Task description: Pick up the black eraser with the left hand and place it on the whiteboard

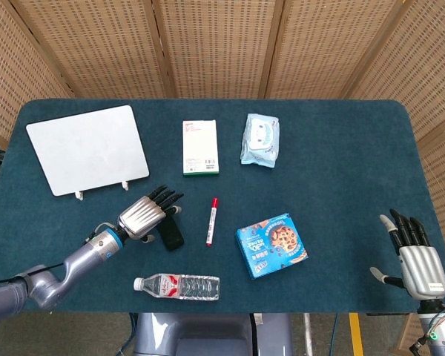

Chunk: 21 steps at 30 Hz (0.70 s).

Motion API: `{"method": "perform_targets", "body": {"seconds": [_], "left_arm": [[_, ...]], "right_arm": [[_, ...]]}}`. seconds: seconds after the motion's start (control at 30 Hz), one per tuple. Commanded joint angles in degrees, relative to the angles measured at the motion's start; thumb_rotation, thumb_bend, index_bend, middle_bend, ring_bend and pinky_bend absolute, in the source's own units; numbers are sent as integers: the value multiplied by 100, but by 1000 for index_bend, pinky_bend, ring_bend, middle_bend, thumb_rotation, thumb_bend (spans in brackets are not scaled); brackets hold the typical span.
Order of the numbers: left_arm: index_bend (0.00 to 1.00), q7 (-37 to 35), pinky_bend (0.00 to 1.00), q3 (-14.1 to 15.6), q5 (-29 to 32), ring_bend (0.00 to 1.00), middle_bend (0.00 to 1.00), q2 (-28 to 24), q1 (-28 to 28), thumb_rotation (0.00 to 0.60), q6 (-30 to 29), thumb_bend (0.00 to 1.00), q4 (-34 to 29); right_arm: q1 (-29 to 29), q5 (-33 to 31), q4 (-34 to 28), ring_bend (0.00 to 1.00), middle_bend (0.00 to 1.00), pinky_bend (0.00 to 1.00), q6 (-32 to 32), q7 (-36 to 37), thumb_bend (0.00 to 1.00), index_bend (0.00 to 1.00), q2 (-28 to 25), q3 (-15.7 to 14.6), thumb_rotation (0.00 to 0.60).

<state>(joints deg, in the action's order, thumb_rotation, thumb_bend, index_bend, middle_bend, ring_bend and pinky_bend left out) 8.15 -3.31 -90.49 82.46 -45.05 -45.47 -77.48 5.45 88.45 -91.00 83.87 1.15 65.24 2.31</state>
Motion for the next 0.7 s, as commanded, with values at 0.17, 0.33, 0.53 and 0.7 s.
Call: {"method": "perform_targets", "body": {"seconds": [0.17,0.33,0.53,0.7], "left_arm": [[241,70,0,-47,265,0,0,75,-174,600,187,168,-91],[243,224,0,7,371,0,0,127,-231,600,301,169,-51],[248,367,0,44,464,0,0,132,-268,600,303,172,-71],[263,459,0,80,564,0,0,112,-279,600,325,177,-87]], "right_arm": [[-9,2,15,0,0,0,26,65,53,28,-15,7,600],[-15,7,21,0,0,0,45,113,53,28,-25,12,600],[-18,21,27,0,0,0,63,116,53,28,-13,12,600],[-20,21,27,0,0,0,69,129,53,28,-14,14,600]]}}
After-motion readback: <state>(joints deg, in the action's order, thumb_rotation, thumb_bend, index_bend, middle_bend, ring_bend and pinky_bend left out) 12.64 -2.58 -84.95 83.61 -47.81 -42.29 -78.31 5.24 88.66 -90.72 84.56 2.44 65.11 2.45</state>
